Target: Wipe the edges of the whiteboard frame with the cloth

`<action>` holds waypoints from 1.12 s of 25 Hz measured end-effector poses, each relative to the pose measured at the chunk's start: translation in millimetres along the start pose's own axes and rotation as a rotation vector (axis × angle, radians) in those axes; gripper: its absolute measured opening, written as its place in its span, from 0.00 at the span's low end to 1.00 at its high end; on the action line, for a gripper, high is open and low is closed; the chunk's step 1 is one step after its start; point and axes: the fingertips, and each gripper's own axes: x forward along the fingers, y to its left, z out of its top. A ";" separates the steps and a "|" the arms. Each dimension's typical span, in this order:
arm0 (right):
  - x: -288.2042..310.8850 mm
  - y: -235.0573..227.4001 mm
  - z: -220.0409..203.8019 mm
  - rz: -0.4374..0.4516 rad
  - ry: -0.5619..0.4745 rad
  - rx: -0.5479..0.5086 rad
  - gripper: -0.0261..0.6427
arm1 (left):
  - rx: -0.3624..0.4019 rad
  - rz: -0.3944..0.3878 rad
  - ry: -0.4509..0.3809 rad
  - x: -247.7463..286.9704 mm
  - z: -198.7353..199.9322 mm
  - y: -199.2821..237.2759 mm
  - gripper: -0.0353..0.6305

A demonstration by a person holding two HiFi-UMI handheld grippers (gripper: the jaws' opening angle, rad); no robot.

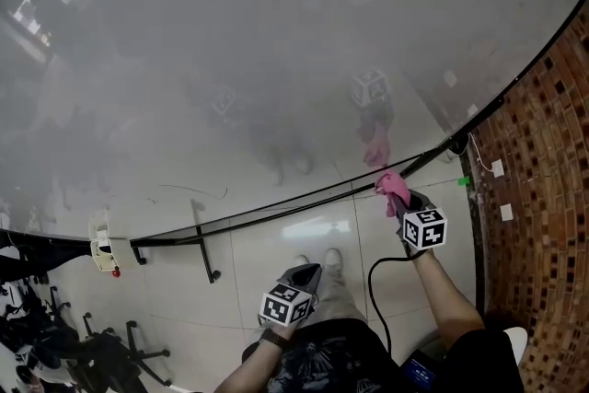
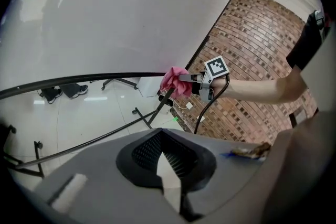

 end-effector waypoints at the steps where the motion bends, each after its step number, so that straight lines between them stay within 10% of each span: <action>1: -3.7 -3.0 1.9 -0.016 -0.012 -0.001 0.12 | 0.003 -0.006 0.002 0.7 -0.3 -0.1 0.06; 5: -21.6 16.7 15.6 -0.021 -0.051 -0.070 0.12 | 0.013 -0.009 -0.026 0.4 7.2 4.2 0.06; 11: -51.6 151.3 4.9 0.198 -0.064 -0.240 0.12 | 0.005 0.027 -0.128 -24.0 13.0 -0.4 0.06; 22: -139.6 339.6 -86.3 0.450 -0.027 -0.160 0.12 | 0.060 0.017 -0.221 -132.1 -81.1 -45.9 0.06; 28: -211.8 400.4 -99.7 0.446 -0.108 -0.132 0.12 | 0.147 0.021 -0.313 -207.7 -109.7 -85.6 0.06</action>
